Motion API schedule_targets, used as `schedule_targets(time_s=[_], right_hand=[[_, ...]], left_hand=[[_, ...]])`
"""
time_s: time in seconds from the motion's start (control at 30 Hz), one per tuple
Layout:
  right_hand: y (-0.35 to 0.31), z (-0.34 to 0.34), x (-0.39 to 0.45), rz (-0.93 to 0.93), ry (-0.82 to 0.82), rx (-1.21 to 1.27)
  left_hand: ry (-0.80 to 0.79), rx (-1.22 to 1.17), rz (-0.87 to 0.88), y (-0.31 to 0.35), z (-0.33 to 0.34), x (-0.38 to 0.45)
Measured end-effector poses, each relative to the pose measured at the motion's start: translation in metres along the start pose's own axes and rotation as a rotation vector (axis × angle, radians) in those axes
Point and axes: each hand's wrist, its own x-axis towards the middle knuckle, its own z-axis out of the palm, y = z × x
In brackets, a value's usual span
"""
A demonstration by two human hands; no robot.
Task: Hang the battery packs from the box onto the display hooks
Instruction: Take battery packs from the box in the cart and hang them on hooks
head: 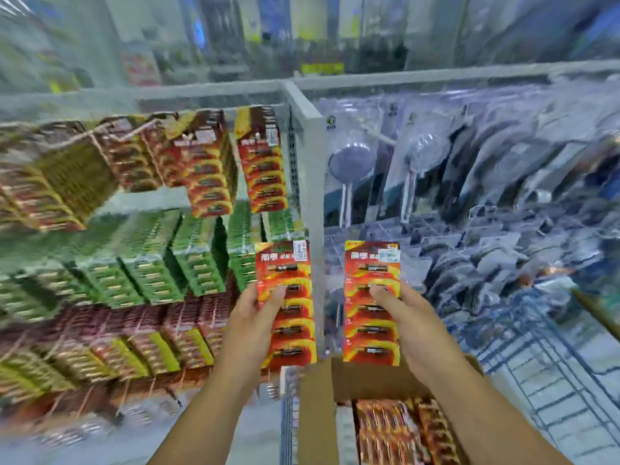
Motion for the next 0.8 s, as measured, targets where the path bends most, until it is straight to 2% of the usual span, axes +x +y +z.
schedule_targets(time_s=[0.2,0.4,0.8], right_hand=[[-0.032,0.032,-0.022,-0.025,-0.122,-0.066],[-0.057,0.064,-0.030,-0.066,-0.216,-0.114],[-0.098,0.154,0.025,-0.182,-0.193,-0.108]], left_hand=[[0.141,-0.008,0.112,0.040,-0.013,-0.043],[0.217,-0.051,0.138,0.069,-0.030,-0.050],[0.164,-0.024,0.267,0.126,-0.070,0.026]])
